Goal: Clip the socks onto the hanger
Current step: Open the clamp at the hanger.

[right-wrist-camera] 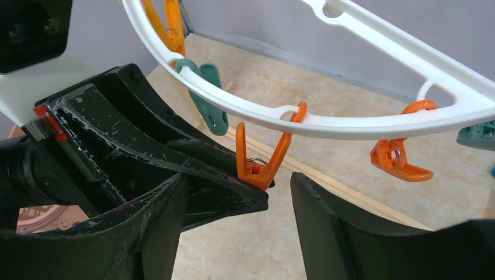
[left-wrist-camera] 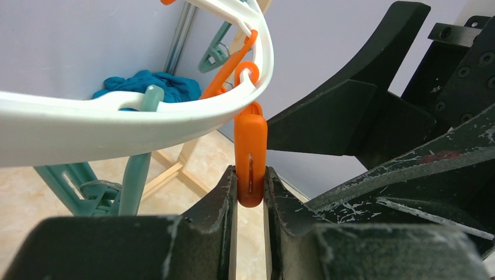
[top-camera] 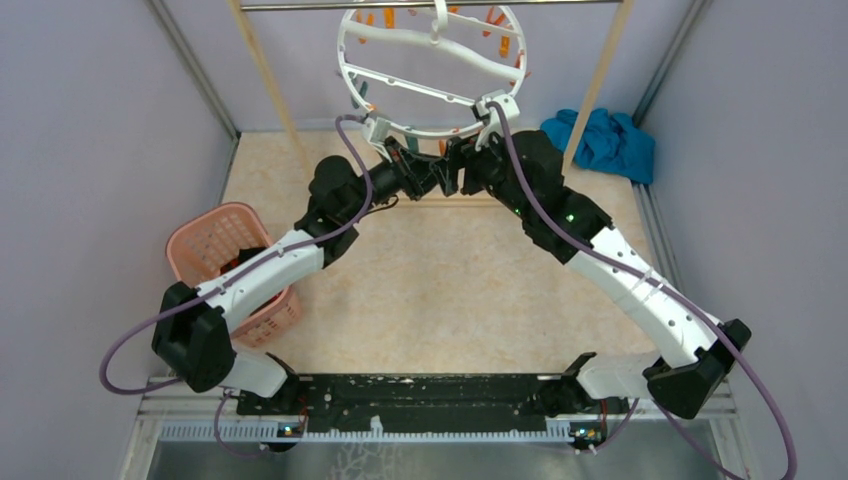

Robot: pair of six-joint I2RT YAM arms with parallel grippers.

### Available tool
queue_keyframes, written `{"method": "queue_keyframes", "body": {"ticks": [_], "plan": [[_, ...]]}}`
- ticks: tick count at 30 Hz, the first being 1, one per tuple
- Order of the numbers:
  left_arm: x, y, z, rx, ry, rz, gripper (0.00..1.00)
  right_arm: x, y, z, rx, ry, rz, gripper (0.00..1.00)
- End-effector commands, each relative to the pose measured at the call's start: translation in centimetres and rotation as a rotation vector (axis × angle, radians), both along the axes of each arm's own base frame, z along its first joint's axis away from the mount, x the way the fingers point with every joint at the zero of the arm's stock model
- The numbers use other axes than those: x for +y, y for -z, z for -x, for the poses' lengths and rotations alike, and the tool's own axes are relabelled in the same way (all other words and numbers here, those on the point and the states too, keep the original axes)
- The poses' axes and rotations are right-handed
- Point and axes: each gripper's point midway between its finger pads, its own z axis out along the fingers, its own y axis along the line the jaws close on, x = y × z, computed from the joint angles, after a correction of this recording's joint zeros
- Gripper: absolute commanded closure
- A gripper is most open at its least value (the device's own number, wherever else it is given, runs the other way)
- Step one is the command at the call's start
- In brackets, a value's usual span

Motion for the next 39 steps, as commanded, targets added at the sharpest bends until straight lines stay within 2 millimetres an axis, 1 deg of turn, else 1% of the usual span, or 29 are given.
{"method": "queue_keyframes", "body": {"ticks": [1, 6, 11, 16, 20, 22, 28, 39], "plan": [[0.2, -1.0, 1.5, -0.026, 0.043, 0.017, 1.00, 0.0, -4.3, -1.1, -0.087, 0.038, -0.106, 0.36], [0.3, -1.1, 1.7, -0.034, 0.042, 0.017, 1.00, -0.2, -5.1, -0.5, -0.101, 0.029, -0.154, 0.37], [0.3, -1.3, 1.7, -0.040, 0.043, 0.014, 1.00, -1.3, -5.6, 0.2, -0.112, 0.044, -0.169, 0.38], [0.3, -1.4, 1.8, -0.042, 0.046, 0.013, 1.00, -1.2, -5.6, 0.4, -0.108, 0.038, -0.172, 0.38], [0.3, -1.5, 1.9, -0.047, 0.051, 0.009, 1.00, -1.5, -6.4, 0.9, -0.119, 0.035, -0.196, 0.38], [0.3, -1.5, 1.9, -0.045, 0.054, 0.009, 1.00, -1.7, -6.5, 0.8, -0.122, 0.043, -0.184, 0.38], [0.3, -1.5, 2.2, -0.041, 0.064, 0.019, 1.00, -1.0, -5.2, -0.1, -0.096, 0.045, -0.151, 0.38], [0.3, -1.2, 2.4, -0.039, 0.075, 0.024, 1.00, -0.3, -5.3, -1.7, -0.097, 0.052, -0.166, 0.41]]}}
